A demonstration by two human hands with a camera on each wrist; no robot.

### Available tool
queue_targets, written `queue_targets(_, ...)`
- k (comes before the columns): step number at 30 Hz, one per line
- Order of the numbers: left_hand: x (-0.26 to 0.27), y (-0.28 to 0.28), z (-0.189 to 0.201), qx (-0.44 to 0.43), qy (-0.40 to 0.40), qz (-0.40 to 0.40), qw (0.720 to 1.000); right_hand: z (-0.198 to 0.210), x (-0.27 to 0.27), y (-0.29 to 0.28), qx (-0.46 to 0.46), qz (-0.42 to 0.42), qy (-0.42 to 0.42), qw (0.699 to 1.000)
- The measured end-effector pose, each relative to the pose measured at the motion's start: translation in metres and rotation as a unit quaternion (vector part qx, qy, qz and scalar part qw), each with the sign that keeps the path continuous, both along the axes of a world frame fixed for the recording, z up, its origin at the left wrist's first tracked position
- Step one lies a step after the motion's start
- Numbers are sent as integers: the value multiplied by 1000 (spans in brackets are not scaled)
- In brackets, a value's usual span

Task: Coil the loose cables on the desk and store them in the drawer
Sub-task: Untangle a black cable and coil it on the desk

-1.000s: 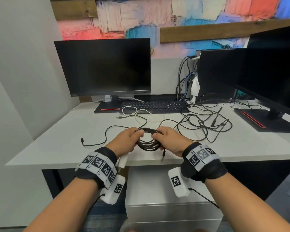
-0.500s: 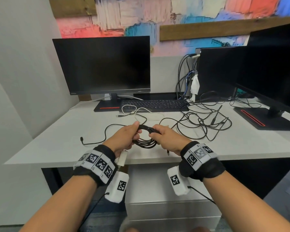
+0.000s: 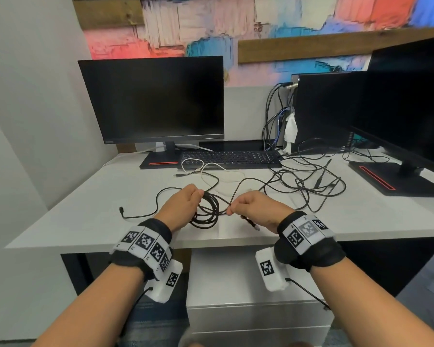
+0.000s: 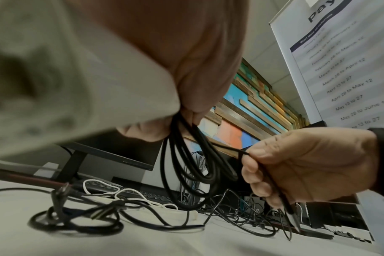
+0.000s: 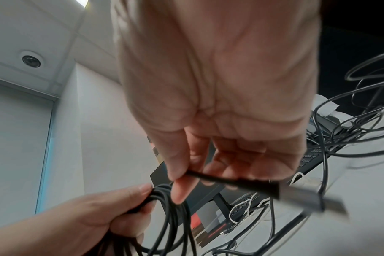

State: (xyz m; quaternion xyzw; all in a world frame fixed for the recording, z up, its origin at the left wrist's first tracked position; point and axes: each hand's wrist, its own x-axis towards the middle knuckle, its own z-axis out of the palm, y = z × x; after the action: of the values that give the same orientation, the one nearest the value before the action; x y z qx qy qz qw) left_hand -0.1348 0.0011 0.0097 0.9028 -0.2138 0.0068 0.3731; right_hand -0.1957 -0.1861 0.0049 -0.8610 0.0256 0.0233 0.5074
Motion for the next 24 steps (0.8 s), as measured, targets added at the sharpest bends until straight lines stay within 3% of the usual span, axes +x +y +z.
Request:
queue_targets(3, 2, 1, -3, 18, -14, 2, 1000, 3, -4, -1, 2, 10, -15, 1000)
queue_targets(7, -1, 0, -9, 48, -22, -6, 999, 4, -2, 0, 158, -28, -35, 986)
queue_targets(14, -4, -8, -11, 74, -30, -21, 997, 12, -1, 6, 385, -69, -40, 919)
queue_targets(24, -7, -16, -7, 20, -25, -5, 999, 5, -5, 21, 362, -64, -86, 926)
